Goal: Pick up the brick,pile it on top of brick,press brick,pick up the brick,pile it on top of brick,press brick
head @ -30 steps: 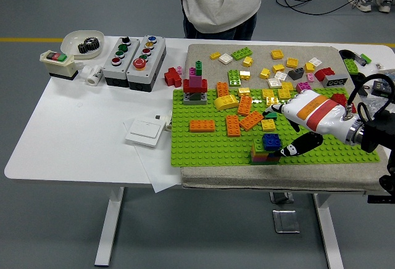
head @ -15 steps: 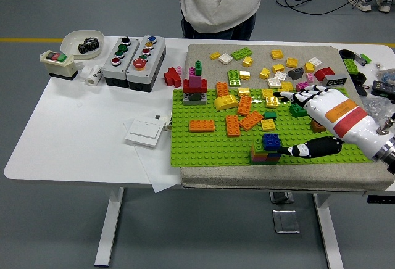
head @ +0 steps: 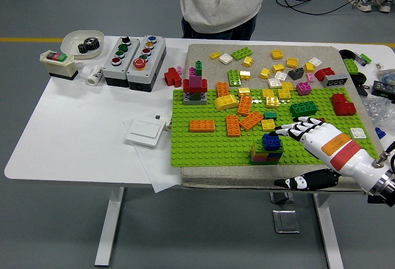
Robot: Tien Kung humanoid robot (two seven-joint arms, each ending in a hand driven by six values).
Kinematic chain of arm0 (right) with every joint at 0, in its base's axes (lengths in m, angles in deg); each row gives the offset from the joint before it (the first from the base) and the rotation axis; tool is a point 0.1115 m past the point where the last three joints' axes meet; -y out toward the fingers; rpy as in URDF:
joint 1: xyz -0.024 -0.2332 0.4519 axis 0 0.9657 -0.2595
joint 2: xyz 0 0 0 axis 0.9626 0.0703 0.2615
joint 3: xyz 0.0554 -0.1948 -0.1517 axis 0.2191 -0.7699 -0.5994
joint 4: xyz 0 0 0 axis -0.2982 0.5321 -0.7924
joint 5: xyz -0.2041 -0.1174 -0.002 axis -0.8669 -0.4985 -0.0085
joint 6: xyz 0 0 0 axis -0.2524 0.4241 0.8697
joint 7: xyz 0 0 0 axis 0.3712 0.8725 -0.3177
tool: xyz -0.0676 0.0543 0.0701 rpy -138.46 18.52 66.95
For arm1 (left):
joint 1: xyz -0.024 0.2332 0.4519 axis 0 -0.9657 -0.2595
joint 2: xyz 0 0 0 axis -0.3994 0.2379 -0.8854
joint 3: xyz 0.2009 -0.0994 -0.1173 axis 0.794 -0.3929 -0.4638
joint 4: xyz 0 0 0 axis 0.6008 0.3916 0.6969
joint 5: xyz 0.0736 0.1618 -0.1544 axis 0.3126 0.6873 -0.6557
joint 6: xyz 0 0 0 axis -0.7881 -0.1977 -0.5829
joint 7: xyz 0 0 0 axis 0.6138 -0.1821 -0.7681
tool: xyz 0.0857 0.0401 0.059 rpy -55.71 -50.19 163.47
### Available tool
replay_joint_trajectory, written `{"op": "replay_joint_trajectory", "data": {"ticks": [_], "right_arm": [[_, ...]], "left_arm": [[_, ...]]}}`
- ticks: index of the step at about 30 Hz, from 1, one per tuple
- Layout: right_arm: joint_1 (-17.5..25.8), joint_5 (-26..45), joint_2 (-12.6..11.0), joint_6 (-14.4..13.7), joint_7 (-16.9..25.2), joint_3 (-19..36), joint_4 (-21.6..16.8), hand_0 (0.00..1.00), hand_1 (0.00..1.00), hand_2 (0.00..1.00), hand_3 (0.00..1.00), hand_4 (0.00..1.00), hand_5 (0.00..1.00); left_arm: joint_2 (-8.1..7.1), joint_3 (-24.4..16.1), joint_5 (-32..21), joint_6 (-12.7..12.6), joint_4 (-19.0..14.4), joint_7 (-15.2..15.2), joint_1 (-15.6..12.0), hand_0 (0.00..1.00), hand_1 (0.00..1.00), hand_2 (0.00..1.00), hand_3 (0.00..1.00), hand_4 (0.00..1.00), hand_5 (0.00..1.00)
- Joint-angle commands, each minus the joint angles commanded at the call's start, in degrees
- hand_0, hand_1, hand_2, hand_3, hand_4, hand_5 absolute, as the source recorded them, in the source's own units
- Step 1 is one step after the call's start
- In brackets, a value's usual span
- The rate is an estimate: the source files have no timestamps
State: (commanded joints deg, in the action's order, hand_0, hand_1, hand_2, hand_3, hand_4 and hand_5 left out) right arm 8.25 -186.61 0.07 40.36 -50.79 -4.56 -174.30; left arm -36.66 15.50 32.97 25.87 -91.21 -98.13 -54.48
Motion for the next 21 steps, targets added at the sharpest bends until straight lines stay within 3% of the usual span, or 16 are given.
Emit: {"op": "replay_joint_trajectory", "data": {"ticks": [21], "right_arm": [[-3.7,-1.4,0.7,2.0,-0.5,-4.2,0.9,0.868,0.783,0.818,0.817,0.998,0.742]], "left_arm": [[-0.03,0.1,-0.2,0.0,0.0,0.0,0.0,0.673,0.721,0.732,0.594,0.685,0.663]]}}
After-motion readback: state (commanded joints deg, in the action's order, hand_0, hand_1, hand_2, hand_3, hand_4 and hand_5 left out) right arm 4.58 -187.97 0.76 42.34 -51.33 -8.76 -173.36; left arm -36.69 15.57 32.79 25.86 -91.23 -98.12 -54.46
